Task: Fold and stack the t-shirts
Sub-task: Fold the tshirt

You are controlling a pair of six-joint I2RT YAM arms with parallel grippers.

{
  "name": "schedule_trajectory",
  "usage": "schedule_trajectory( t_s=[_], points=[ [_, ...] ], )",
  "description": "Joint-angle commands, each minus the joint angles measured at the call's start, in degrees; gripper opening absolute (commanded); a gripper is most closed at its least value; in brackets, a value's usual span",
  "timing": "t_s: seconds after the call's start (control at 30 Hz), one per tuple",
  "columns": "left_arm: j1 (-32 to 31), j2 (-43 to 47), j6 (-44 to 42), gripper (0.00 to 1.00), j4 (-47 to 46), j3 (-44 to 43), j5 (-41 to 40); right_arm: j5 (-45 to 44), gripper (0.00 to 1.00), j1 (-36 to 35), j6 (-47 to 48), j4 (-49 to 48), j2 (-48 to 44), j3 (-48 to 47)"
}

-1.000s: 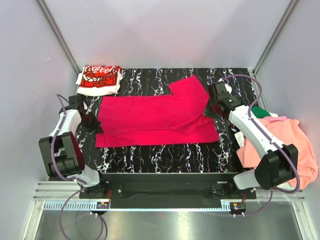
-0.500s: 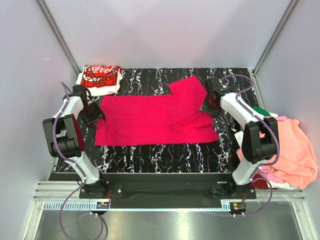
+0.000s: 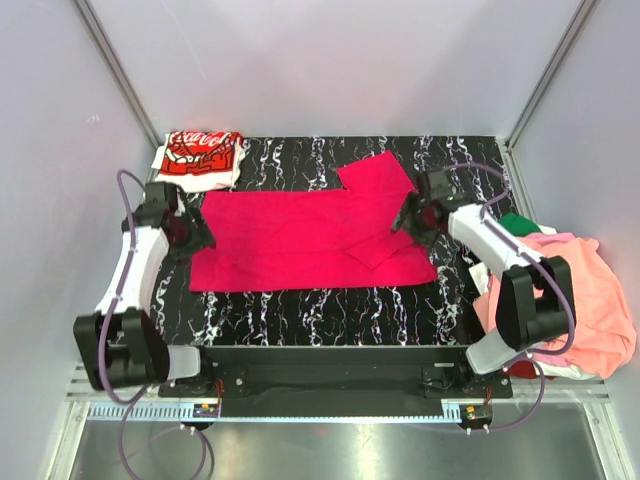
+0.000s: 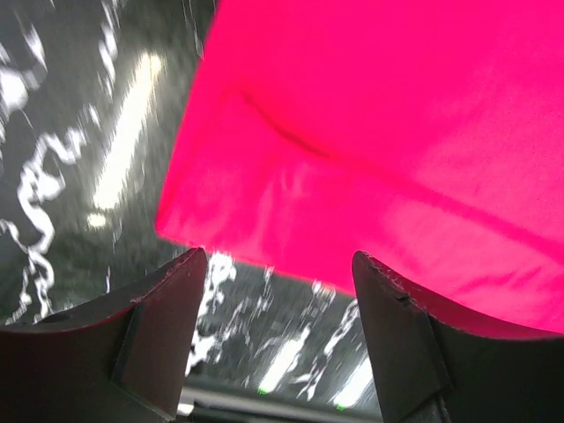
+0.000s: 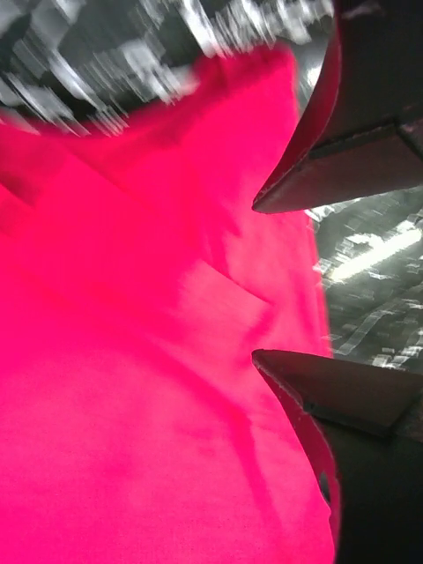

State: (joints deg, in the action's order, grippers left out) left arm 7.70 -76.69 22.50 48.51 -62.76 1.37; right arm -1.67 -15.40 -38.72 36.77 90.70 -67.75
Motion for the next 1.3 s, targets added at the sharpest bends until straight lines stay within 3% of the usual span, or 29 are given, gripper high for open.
schedule_trajectory(
  t_s=[0.0, 0.23, 0.7, 0.87, 0.9, 1.03, 1.27],
  points=[
    [-0.5, 6.3, -1.7, 0.72, -0.3, 5.8, 1.5, 7.3, 0.68, -3.8, -3.1, -5.3, -1.3, 4.2],
    [-1.1, 14.9, -2.3, 0.72, -2.2, 9.9, 2.6, 7.1, 0.6, -3.9, -2.2, -9.7, 5.0, 4.6],
    [-1.1, 13.8, -2.1, 0.71, -3.5, 10.9, 2.9, 4.0, 0.5, -1.7, 0.0, -10.9, 13.4, 1.0],
    [-1.1, 13.6, -2.1, 0.71, -3.7, 10.9, 2.9, 4.2, 0.33, -1.6, 0.3, -11.0, 14.5, -0.2],
    [-1.1, 13.7, -2.1, 0.71, -3.7, 11.0, 3.0, 4.2, 0.23, -1.6, 0.5, -10.8, 14.7, -0.7],
    [-1.2, 13.8, -2.0, 0.71, -3.8, 11.1, 2.8, 4.9, 0.03, -1.7, 0.8, -9.7, 14.9, -2.3],
    [-1.1, 13.9, -1.9, 0.71, -4.1, 11.2, 2.8, 6.3, 0.0, -1.6, 0.8, -4.3, 17.8, -10.0]
  ],
)
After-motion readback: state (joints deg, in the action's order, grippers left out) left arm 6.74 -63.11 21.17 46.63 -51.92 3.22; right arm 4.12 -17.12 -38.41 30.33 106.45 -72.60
